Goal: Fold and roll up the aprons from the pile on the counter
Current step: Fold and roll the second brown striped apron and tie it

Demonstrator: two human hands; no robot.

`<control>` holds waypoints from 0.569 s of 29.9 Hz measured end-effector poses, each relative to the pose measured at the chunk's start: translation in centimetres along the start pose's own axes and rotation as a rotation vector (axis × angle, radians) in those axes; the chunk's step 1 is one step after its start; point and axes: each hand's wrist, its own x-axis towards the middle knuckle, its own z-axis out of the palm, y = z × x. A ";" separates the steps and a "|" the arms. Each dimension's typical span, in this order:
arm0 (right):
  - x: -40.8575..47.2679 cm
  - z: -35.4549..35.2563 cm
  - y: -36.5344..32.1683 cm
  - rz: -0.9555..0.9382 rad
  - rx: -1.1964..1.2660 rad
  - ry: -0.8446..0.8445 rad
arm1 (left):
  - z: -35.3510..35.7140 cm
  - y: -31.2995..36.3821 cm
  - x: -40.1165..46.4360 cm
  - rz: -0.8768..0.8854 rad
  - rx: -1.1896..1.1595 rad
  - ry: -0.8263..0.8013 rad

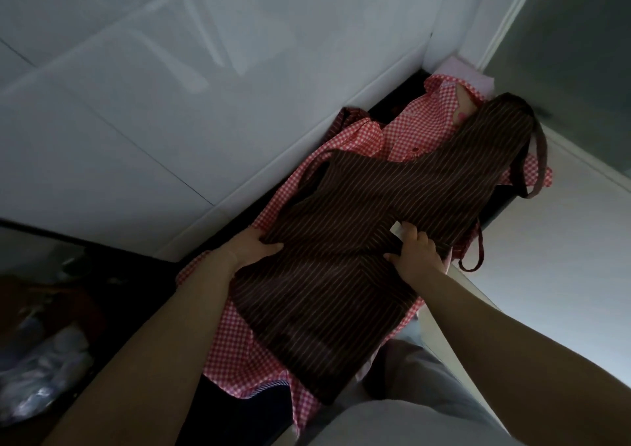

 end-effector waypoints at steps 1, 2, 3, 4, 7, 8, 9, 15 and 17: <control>-0.2 0.1 0.1 0.000 -0.011 0.016 | 0.3 -0.1 -0.3 -0.004 -0.081 -0.002; -0.2 0.1 0.2 0.007 -0.021 0.029 | 0.6 0.2 -0.6 -0.001 -0.160 -0.018; -0.3 0.1 0.2 0.016 -0.035 0.029 | 0.9 0.4 -0.9 -0.006 -0.217 -0.037; -0.3 0.1 0.2 0.018 -0.042 0.025 | 1.1 0.5 -1.0 -0.015 -0.248 -0.042; 0.1 0.0 0.3 0.004 0.005 0.003 | 1.6 0.9 -1.4 -0.098 -0.228 -0.073; 0.2 0.0 0.4 0.002 0.016 -0.005 | 1.8 1.0 -1.6 -0.141 -0.207 -0.129; 0.2 -0.1 0.5 0.002 0.025 -0.010 | 1.8 1.2 -2.0 -0.177 -0.188 -0.198; 0.8 -0.3 1.0 0.003 0.062 -0.027 | -2.8 2.6 -4.1 -0.112 0.200 -0.255; 0.9 -0.3 1.1 0.001 0.056 -0.025 | -4.1 2.3 -3.8 -0.118 0.579 0.045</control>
